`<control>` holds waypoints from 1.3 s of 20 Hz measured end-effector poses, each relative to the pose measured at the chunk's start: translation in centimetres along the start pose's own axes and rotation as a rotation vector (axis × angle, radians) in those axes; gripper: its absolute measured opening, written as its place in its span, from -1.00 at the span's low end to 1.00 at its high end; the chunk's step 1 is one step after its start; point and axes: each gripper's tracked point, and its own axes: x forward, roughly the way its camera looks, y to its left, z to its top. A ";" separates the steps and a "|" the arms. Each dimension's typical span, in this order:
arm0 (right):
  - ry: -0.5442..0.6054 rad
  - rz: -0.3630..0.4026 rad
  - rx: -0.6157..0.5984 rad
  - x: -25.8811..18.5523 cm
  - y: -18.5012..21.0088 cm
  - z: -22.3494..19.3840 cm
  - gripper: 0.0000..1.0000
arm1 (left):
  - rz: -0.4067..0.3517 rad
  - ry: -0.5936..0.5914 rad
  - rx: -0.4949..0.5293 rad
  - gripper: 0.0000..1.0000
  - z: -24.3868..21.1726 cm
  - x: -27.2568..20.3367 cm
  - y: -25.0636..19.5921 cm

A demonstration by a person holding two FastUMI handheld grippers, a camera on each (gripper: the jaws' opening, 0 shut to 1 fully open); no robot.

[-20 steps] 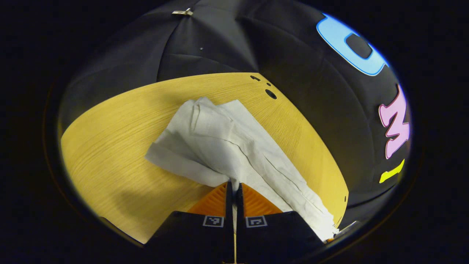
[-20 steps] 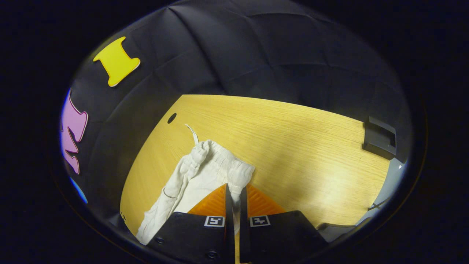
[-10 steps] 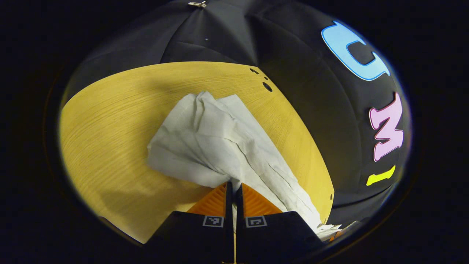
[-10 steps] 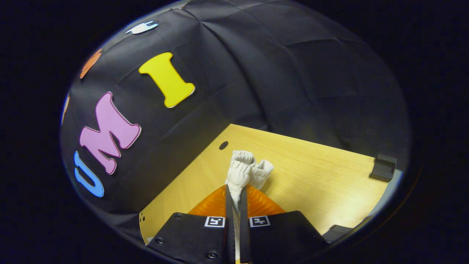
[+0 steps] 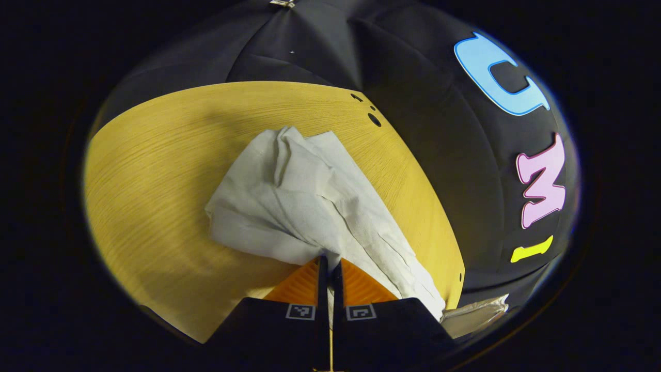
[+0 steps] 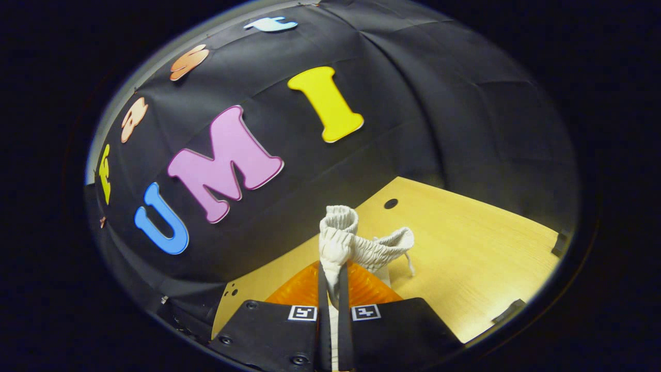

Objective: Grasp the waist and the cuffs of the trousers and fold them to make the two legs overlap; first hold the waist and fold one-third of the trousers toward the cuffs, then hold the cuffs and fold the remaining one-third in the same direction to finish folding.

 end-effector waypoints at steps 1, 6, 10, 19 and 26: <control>0.014 0.021 -0.016 -0.2 -0.1 0.0 -0.80 | -0.004 0.001 -0.001 -0.84 0.0 0.1 0.0; 0.090 0.104 -0.077 0.5 -0.1 -0.7 -0.81 | -0.019 0.009 -0.004 -0.84 0.1 0.5 -0.3; 0.177 0.148 -0.146 0.2 -0.4 -1.0 -0.81 | -0.038 0.020 -0.019 -0.84 0.2 0.6 -0.4; 0.548 0.194 -0.248 -0.3 -1.8 -3.9 -0.64 | -0.065 0.036 -0.072 -0.85 0.3 0.5 -0.3; 0.707 0.276 -0.197 -1.1 -2.7 -5.8 -0.10 | -0.072 0.039 -0.078 -0.84 0.4 0.5 -0.3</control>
